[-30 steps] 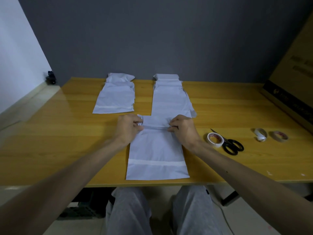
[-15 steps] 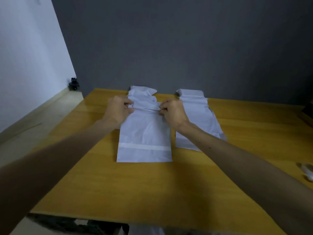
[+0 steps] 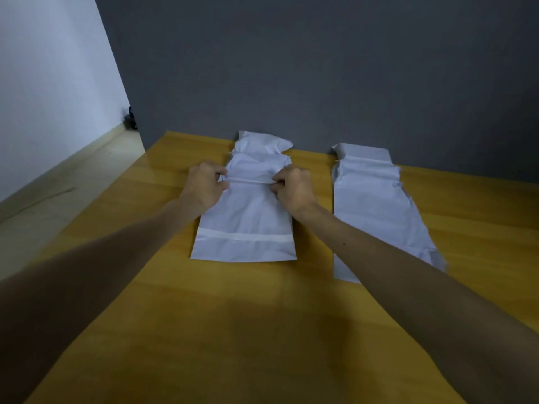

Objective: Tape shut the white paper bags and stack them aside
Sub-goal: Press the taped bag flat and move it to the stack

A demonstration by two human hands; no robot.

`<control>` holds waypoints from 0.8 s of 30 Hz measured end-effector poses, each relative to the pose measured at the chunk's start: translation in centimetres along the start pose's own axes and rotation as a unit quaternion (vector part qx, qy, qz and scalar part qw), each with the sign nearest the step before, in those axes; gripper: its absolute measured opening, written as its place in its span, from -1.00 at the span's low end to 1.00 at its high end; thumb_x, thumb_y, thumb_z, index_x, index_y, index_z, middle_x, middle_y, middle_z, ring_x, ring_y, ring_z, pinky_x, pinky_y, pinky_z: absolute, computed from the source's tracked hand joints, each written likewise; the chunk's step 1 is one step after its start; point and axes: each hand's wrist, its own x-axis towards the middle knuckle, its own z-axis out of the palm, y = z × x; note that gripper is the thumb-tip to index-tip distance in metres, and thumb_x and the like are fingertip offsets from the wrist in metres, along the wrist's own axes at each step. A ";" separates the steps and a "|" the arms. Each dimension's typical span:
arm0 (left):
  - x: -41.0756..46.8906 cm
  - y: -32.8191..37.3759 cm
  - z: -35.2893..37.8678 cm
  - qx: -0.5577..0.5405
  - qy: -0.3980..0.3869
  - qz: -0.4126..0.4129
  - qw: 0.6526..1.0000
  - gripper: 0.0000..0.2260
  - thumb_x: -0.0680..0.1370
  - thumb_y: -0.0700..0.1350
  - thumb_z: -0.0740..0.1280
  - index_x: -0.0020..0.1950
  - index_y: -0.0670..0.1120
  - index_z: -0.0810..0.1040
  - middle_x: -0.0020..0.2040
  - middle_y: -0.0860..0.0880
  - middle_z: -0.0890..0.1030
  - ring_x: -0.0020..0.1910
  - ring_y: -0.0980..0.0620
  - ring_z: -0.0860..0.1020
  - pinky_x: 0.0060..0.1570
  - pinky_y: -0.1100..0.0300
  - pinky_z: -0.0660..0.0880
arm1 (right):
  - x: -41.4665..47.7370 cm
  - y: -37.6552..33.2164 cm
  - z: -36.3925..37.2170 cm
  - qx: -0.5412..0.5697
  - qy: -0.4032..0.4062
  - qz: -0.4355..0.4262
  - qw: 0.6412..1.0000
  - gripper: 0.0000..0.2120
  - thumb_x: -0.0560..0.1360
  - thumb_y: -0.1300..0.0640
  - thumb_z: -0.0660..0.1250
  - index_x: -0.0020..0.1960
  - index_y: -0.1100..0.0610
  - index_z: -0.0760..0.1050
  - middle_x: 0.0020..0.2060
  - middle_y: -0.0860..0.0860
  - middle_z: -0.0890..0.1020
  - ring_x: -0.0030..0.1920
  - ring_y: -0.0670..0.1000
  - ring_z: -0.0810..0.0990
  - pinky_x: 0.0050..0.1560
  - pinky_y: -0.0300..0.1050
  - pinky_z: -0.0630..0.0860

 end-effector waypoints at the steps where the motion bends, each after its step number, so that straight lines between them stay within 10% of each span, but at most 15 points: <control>1: 0.0 -0.1 -0.1 0.016 -0.012 0.003 1.000 -0.73 0.52 -0.23 0.41 0.20 -0.25 0.58 0.09 -0.22 0.57 -0.07 0.00 0.47 -0.07 0.30 0.35 | -0.2 0.1 0.0 -0.002 0.000 -0.010 1.000 -0.87 0.43 0.40 0.30 -0.11 0.40 0.62 -0.12 0.27 0.62 -0.10 0.18 0.59 -0.11 -0.03 0.51; 5: -1.0 0.6 -0.7 0.048 -0.039 0.032 0.998 -0.66 0.56 -0.22 0.34 0.34 -0.21 0.49 0.33 -0.18 0.43 0.25 -0.16 0.45 0.20 0.20 0.35 | -2.0 0.3 -1.7 0.024 -0.004 0.012 1.000 -0.67 0.53 0.25 0.30 0.28 0.25 0.49 0.21 0.17 0.47 0.12 0.16 0.51 0.15 -0.12 0.42; 19: -12.9 14.6 4.2 -0.026 -0.199 0.137 0.970 -0.68 0.56 -0.21 0.35 0.32 -0.16 0.52 0.35 -0.12 0.49 0.36 -0.07 0.43 0.33 0.17 0.35 | -15.3 6.4 -11.9 -0.103 -0.059 0.074 0.990 -0.69 0.55 0.22 0.26 0.27 0.27 0.49 0.27 0.20 0.45 0.25 0.20 0.46 0.27 -0.02 0.40; 24: -16.3 17.0 7.0 -0.021 -0.251 0.139 0.958 -0.66 0.60 -0.11 0.30 0.34 -0.22 0.49 0.39 -0.12 0.45 0.40 -0.08 0.36 0.24 0.22 0.29 | -20.1 8.7 -12.7 -0.106 -0.066 0.075 0.989 -0.85 0.50 0.22 0.27 -0.08 0.28 0.57 -0.02 0.22 0.58 0.02 0.21 0.54 0.01 -0.03 0.47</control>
